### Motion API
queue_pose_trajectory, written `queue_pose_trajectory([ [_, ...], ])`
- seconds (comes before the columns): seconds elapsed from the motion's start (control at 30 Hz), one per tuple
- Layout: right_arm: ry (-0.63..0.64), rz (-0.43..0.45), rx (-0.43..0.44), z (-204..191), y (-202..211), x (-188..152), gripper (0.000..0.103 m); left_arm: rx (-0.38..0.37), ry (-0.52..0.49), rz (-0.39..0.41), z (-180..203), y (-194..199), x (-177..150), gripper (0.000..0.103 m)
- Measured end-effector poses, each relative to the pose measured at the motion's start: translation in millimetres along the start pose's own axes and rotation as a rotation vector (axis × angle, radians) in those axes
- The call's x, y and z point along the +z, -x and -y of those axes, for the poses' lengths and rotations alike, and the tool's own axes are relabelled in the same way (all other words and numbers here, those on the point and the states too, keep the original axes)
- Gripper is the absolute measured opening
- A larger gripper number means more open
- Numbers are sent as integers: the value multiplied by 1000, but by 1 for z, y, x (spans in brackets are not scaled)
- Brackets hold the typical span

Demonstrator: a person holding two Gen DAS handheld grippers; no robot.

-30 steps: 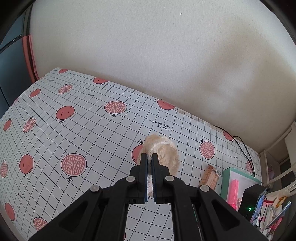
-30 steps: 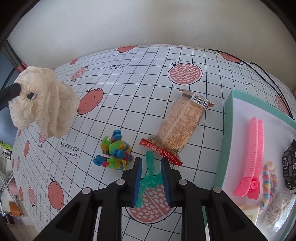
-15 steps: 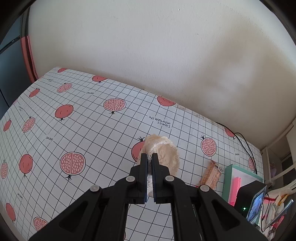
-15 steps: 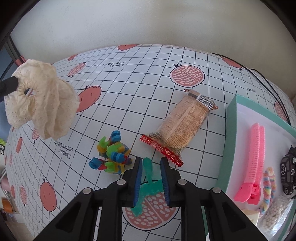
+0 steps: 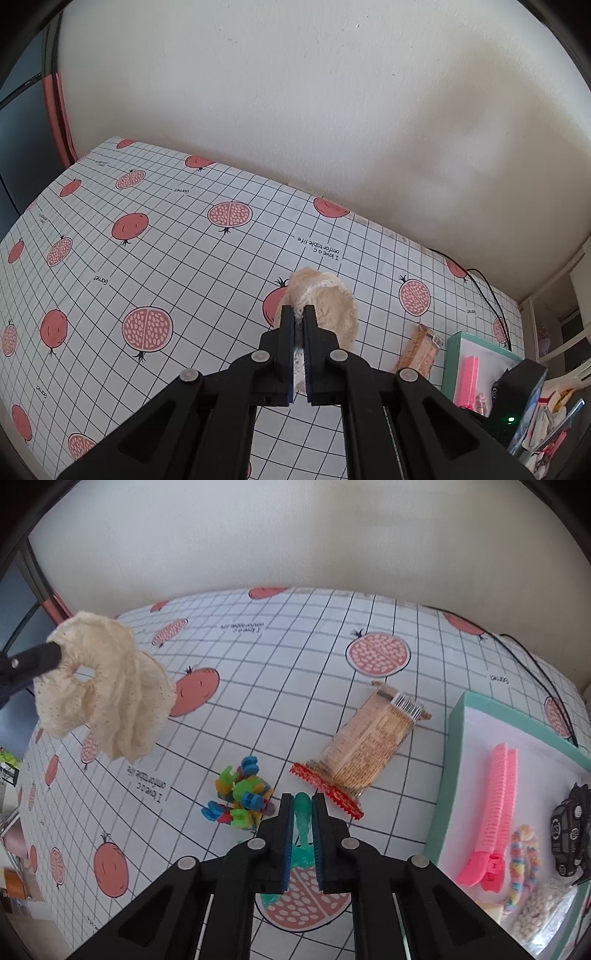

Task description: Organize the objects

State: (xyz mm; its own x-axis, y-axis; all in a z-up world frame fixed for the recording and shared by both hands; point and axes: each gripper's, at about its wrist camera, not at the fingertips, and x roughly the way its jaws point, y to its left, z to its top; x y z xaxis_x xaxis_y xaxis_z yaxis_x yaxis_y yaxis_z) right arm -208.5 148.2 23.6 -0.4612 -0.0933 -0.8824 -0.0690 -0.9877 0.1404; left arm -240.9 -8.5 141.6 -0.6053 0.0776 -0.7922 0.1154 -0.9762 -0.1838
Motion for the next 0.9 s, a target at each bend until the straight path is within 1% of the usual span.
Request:
queue_pose_trajectory([
  [0.2,-22,33,1,13,20,2,10,-5,-6,15,8,3,0,4],
  [0.43,-69,68,-2,48,44,1,10,-22,-42,29,36,10,-4,4],
  [0.67,-159,107,-25,100,73,-6,10,-79,-112,25,87,14,-17,4],
  [0.9,-233,127,-71,146,96,-25,10,-184,-216,5,148,19,-41,4],
])
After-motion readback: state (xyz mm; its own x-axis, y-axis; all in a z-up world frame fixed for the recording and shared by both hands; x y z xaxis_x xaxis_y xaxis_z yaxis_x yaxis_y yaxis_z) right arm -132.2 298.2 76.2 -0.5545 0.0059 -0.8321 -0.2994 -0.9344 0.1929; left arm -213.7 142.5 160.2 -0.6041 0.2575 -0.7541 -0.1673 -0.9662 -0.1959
